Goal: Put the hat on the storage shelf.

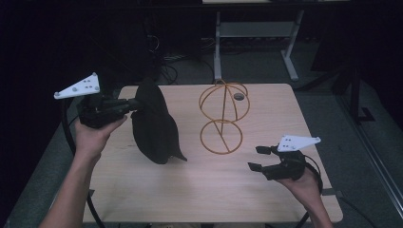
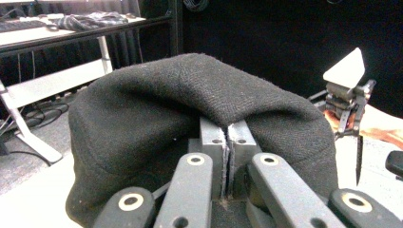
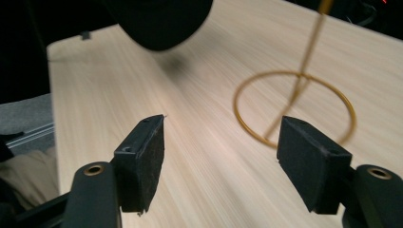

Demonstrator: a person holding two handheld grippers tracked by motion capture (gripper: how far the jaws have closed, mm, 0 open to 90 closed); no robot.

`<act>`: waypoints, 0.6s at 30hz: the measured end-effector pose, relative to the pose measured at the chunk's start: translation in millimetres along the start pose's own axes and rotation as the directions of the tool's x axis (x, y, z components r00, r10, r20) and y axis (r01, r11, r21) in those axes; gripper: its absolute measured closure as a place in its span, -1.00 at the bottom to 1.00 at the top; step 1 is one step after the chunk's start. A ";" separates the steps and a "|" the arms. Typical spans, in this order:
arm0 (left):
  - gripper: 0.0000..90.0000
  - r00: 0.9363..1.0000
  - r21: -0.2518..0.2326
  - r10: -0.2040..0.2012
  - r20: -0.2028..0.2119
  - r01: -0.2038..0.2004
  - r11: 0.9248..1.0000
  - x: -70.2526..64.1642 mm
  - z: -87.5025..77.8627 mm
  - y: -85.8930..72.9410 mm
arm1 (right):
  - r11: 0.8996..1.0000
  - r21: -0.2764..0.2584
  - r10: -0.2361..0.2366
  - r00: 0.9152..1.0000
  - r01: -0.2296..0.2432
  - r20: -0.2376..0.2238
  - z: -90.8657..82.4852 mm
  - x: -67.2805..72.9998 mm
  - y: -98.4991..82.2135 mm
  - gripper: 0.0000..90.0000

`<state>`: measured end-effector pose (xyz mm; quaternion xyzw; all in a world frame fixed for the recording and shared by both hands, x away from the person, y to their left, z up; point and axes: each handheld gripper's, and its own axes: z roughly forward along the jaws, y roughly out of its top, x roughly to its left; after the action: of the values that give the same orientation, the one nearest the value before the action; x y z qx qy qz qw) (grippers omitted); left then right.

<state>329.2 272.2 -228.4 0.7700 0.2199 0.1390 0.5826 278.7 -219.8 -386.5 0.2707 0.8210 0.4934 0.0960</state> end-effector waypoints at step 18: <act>0.97 0.999 0.012 0.009 0.036 -0.010 1.000 18.2 47.6 42.0 | 0.996 0.011 0.085 0.992 -0.087 0.092 -15.6 -26.5 -35.9 -0.36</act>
<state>374.7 232.1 -202.4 0.7771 0.2064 0.1264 0.5810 281.6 -259.1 -412.6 0.3288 0.8070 0.4781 0.1100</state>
